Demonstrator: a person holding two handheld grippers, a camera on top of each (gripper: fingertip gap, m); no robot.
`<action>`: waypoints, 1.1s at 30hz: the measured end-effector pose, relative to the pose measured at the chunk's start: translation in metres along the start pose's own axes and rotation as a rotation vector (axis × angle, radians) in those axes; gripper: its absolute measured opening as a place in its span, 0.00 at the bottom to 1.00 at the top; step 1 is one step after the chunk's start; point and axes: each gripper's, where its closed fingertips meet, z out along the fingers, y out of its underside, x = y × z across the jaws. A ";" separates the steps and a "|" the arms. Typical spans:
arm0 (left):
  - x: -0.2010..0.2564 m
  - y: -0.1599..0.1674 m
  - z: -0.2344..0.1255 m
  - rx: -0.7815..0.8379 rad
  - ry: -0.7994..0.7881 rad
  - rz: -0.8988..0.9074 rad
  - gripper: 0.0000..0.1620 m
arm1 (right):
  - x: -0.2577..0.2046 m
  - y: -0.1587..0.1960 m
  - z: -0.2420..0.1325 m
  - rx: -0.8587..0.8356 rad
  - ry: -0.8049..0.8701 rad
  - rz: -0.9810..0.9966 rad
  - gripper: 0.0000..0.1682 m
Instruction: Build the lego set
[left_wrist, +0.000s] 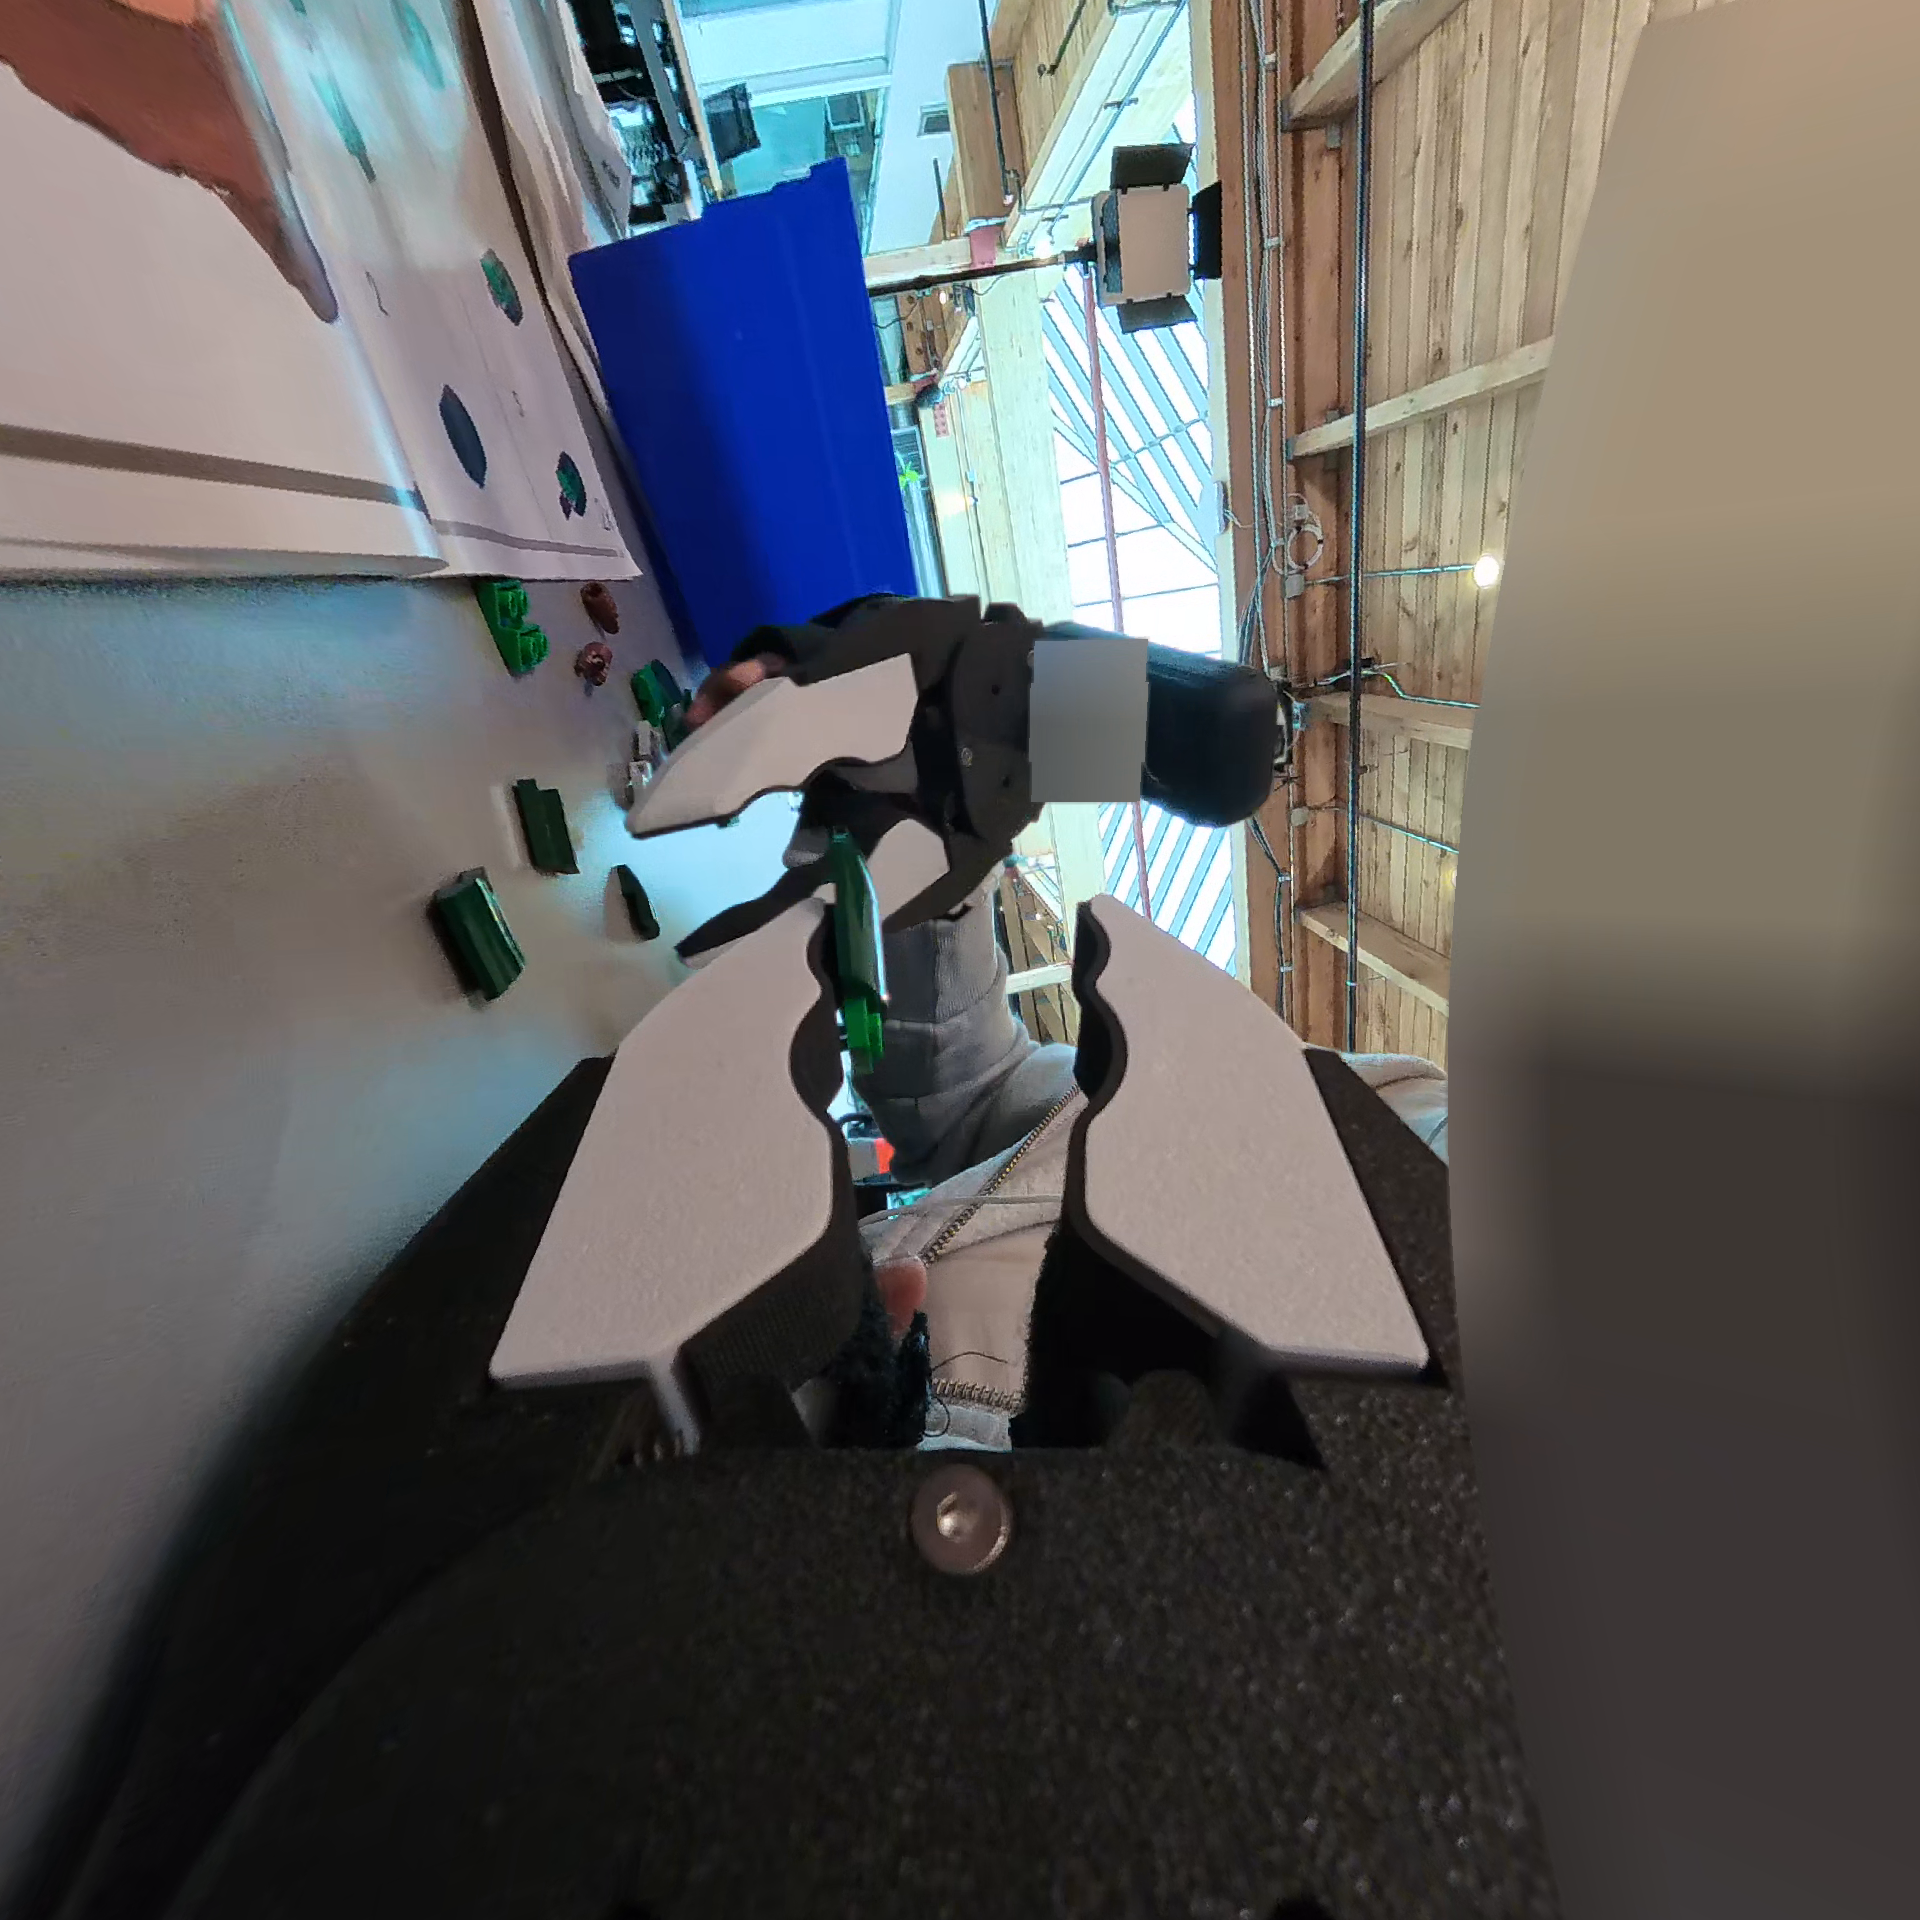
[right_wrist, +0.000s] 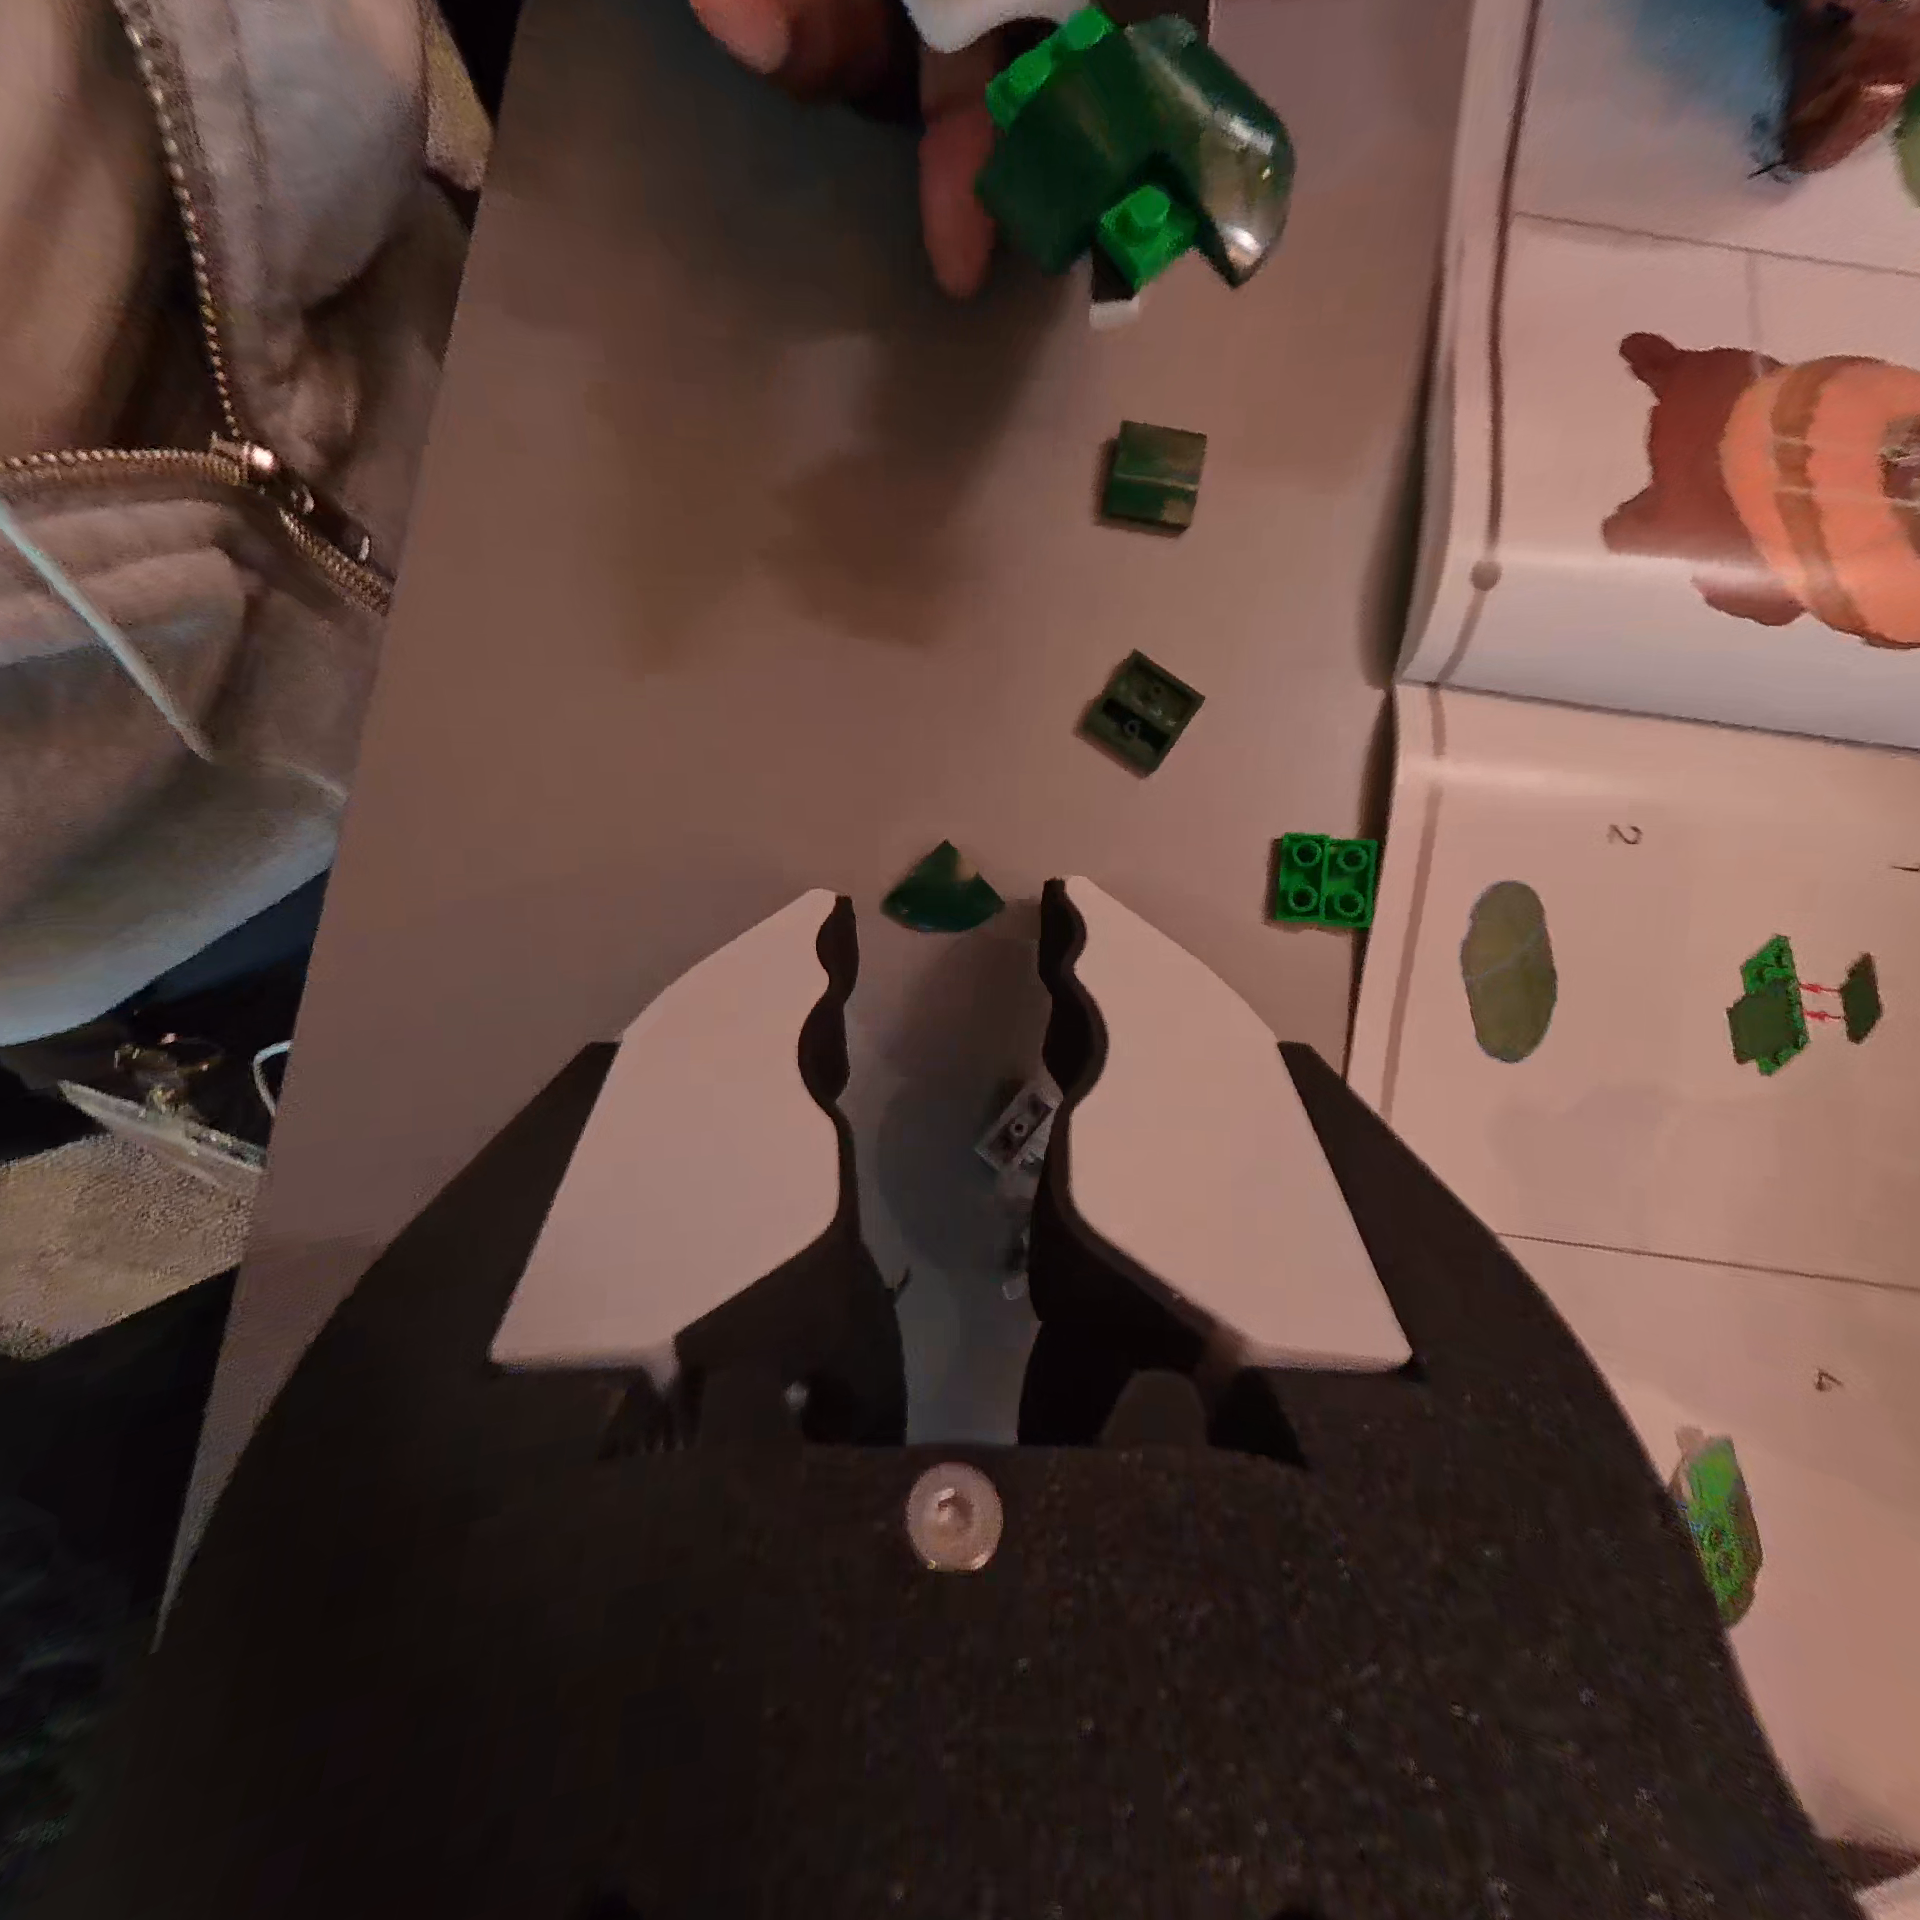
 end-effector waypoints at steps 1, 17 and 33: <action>0.000 0.000 0.001 0.000 -0.001 0.001 0.25 | 0.000 0.002 0.002 -0.012 -0.013 -0.001 0.20; -0.002 0.001 0.001 0.005 -0.002 -0.006 0.26 | 0.004 -0.003 0.002 0.064 -0.006 0.030 0.04; -0.005 -0.002 -0.004 0.018 -0.021 -0.003 0.26 | -0.006 -0.008 -0.002 0.079 0.445 0.728 0.04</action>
